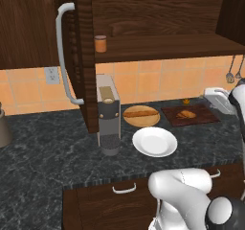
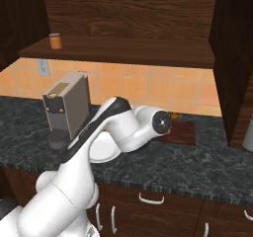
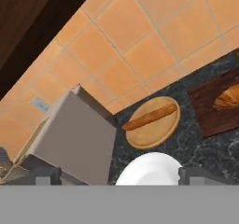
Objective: From the different types of pastries on the counter, select a croissant and place it on the cutting board. Then retrieve a jar of jam from the cabinet and place it alongside the croissant on the cutting board.
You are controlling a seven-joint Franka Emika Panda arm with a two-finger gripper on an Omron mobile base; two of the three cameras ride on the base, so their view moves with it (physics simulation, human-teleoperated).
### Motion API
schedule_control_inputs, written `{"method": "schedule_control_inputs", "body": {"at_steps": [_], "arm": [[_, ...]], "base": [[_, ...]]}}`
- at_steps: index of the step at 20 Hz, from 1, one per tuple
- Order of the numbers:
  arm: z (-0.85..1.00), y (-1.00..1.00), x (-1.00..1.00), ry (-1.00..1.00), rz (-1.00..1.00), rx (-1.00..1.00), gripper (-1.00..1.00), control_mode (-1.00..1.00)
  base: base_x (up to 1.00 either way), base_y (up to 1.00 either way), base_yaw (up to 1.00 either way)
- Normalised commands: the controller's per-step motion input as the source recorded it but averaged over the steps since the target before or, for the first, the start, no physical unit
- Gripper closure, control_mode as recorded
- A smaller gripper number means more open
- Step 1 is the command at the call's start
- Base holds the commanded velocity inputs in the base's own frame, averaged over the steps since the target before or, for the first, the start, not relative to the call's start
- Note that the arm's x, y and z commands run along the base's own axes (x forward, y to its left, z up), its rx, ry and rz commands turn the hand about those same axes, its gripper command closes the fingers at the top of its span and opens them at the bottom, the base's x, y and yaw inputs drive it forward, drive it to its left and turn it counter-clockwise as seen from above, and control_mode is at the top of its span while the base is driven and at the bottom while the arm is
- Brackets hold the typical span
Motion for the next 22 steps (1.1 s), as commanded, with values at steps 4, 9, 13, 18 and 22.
{"method": "schedule_control_inputs", "body": {"at_steps": [4, 9, 13, 18, 22], "arm": [[0.55, 0.19, -0.26, -0.18, 0.31, -0.06, -1.0, -1.0], [0.55, 0.24, -0.33, -0.23, 0.33, -0.05, -1.0, -1.0], [0.42, 0.52, -0.22, -0.2, 0.37, -0.09, -1.0, -1.0], [0.44, 0.5, -0.08, -0.2, 0.32, -0.09, -1.0, -1.0], [0.48, 0.36, -0.09, -0.2, 0.28, -0.06, -1.0, -1.0]], "base": [[0.0, 0.0, 0.0], [0.0, 0.0, 0.0], [0.0, 0.0, 0.0], [0.0, 0.0, 0.0], [0.0, 0.0, 0.0]]}}
